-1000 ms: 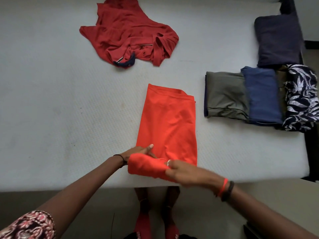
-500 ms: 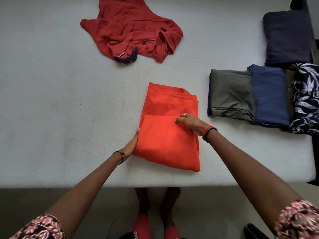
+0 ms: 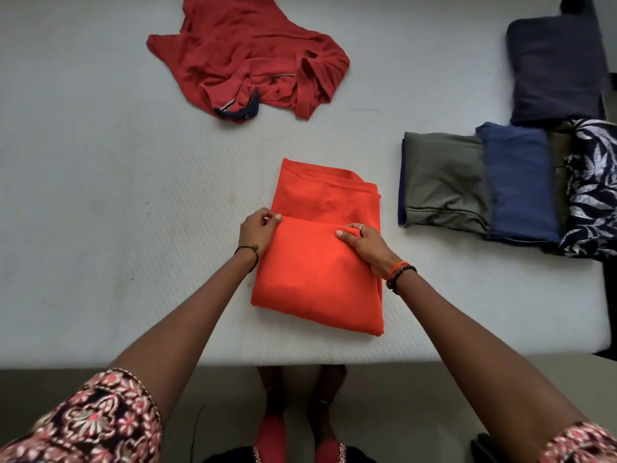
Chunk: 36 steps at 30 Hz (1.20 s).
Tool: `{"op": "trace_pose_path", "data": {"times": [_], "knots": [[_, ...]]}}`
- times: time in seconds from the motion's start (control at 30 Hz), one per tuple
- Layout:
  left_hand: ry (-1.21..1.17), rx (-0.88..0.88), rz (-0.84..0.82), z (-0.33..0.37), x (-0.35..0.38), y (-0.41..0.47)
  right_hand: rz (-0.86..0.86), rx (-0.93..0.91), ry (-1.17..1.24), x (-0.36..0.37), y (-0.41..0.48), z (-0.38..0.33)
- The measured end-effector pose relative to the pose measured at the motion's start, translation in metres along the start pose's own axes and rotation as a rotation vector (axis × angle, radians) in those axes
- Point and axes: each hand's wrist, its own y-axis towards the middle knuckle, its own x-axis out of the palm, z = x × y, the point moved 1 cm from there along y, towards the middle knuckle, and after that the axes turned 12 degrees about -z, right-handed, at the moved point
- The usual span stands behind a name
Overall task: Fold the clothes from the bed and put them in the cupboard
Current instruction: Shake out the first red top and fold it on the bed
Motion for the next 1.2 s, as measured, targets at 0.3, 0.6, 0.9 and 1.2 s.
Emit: {"op": "trace_pose_path", "data": {"times": [0.3,0.6,0.9,1.2], "knots": [[0.106,0.333,0.153,0.002,0.001,-0.030,0.538,-0.307,-0.651,0.043,-0.037,0.016],[1.388,0.834,-0.305,-0.067,0.002,-0.074,0.113,-0.457,-1.443,0.059,-0.081,0.101],[1.494,0.692,-0.274,-0.059,0.017,-0.072,0.133,-0.240,-1.487,0.062,-0.071,0.089],[1.433,0.664,-0.492,-0.061,0.005,-0.091,-0.399,-0.056,-1.229,0.059,-0.104,0.072]]}}
